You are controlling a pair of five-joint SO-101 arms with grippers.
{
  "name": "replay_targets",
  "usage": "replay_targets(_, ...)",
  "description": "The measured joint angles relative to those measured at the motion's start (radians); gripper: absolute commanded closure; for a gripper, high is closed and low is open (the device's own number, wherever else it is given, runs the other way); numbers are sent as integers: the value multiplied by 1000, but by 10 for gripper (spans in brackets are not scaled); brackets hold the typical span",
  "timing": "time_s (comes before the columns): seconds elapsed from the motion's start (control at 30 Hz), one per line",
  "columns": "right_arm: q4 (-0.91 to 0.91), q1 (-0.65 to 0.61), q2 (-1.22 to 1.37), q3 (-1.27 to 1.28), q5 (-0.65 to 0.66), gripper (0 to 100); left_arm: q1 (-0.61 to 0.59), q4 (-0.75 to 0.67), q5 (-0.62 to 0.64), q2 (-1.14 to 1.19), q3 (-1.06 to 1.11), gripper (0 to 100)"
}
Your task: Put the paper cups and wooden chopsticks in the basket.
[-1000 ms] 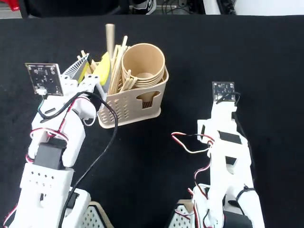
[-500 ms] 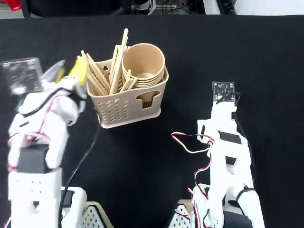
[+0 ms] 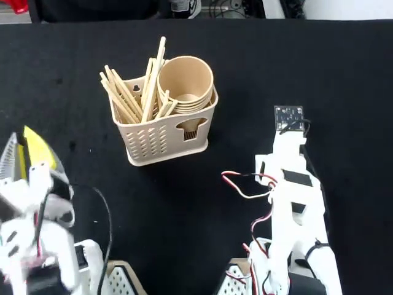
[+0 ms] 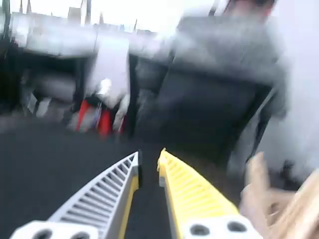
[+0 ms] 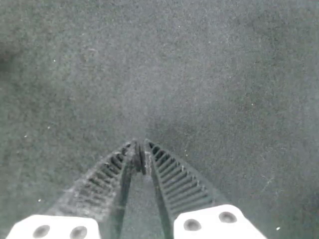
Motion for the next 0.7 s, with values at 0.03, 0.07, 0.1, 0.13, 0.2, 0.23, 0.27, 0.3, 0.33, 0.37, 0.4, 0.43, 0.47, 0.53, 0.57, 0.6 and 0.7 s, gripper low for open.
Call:
replay_targets(0.03, 0, 0, 0, 0, 0, 975, -15, -3, 0, 9, 44, 921)
replay_targets(0.07, 0, 0, 0, 0, 0, 975, -32, -3, 0, 5, 92, 921)
replay_targets(0.1, 0, 0, 0, 0, 0, 974, -44, -5, 0, 2, 137, 923)
replay_targets(0.13, 0, -2, 0, 0, 0, 974, -58, -9, 0, 0, 176, 923)
replay_targets(0.2, 0, -20, 0, 0, 0, 974, -87, -9, 0, -20, 261, 924)
replay_targets(0.23, 0, -35, 0, 0, 0, 974, -100, -9, 0, -26, 304, 924)
replay_targets(0.27, 0, -51, 0, 0, 0, 974, -109, -9, 0, -28, 341, 924)
replay_targets(0.3, 0, -71, 0, 3, 0, 975, -117, -9, 0, -28, 379, 924)
replay_targets(0.33, 0, -91, 0, 12, 0, 976, -123, -9, 0, -28, 416, 924)
replay_targets(0.37, 0, -106, 0, 21, 0, 976, -127, -9, 0, -28, 451, 924)
replay_targets(0.4, 0, -120, 0, 26, 0, 976, -127, -9, 0, -28, 480, 924)
replay_targets(0.43, 0, -130, 0, 26, 0, 977, -127, -9, -6, -28, 512, 924)
replay_targets(0.47, 0, -138, 0, 26, 0, 977, -127, -9, -17, -28, 540, 924)
replay_targets(0.53, 0, -138, 0, 26, 0, 977, -127, -9, -74, -26, 586, 924)
replay_targets(0.57, 0, -138, -6, 29, 0, 978, -127, -9, -104, -25, 595, 924)
replay_targets(0.6, 3, -138, -23, 38, 0, 982, -127, -9, -137, -25, 595, 924)
replay_targets(0.7, 15, -138, -126, 95, 0, 987, -124, -6, -207, -25, 600, 921)
